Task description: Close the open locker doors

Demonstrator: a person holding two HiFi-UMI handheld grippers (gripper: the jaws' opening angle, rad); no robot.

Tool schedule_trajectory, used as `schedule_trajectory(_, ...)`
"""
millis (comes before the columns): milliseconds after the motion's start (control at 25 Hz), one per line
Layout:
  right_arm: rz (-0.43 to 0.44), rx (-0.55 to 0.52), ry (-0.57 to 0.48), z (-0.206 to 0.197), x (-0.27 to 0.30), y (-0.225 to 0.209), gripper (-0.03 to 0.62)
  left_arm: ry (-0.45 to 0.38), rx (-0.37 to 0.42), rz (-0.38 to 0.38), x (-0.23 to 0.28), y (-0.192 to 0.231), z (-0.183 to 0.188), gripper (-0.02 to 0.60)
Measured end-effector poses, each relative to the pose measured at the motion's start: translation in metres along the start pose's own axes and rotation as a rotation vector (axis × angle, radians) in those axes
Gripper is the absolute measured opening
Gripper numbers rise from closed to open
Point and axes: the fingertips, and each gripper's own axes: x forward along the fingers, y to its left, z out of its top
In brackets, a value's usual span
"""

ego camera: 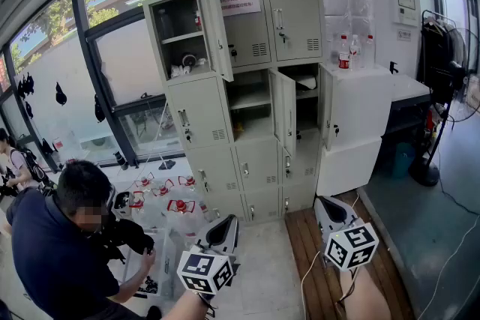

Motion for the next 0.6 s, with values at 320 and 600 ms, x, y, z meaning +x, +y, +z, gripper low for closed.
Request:
schedule_trajectory(320,0.001,-0.005,-0.001,0.0018,0.004,0.0002,0.0,-0.003,-0.005,-0.001,0.0022,0.0031,0.001,0.003)
schedule_trajectory(600,0.023,0.006,-0.001,0.0051,0.0066,0.0026,0.0,-0.005,-0.014,0.008,0.0031,0.003,0.0024,0.003)
